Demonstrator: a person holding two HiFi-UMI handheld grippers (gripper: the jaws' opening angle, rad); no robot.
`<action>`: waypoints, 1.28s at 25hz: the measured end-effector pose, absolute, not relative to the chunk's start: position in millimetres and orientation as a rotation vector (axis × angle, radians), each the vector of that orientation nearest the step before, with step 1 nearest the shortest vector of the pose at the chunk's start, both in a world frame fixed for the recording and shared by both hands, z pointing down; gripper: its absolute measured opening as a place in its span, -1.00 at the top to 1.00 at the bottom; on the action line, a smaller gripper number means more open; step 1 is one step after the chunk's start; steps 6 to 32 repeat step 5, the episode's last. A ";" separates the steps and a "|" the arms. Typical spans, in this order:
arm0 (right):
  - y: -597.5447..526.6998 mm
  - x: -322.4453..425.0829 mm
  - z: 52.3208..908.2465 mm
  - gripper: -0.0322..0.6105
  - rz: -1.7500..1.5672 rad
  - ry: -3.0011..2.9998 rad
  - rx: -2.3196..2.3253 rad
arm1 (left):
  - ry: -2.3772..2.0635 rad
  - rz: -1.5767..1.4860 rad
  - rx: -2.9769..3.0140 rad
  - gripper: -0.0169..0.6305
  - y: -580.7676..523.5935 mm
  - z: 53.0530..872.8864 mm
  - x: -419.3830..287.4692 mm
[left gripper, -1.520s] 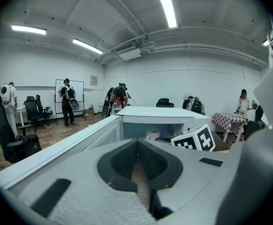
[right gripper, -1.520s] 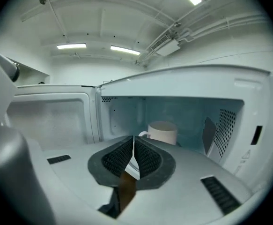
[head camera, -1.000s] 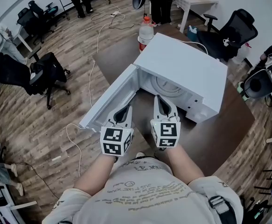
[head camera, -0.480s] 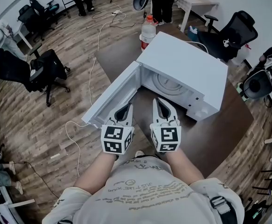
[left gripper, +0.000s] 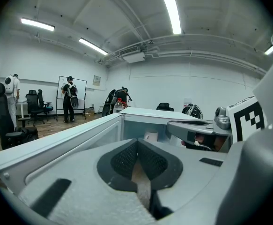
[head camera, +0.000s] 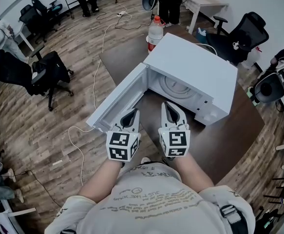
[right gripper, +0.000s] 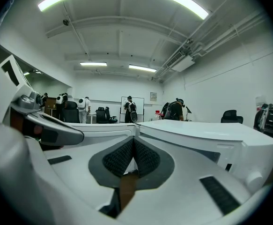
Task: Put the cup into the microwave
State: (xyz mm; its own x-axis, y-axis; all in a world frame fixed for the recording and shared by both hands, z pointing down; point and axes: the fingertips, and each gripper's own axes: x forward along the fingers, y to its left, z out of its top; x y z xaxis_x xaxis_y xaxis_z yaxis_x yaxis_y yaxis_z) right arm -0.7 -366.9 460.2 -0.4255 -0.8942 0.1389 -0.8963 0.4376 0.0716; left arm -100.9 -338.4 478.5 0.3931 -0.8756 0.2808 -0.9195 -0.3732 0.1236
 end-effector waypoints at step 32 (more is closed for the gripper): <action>-365.5 2.3 462.8 0.86 0.030 -2.525 1.590 | -1.570 0.252 2.395 0.91 -336.3 479.9 -97.7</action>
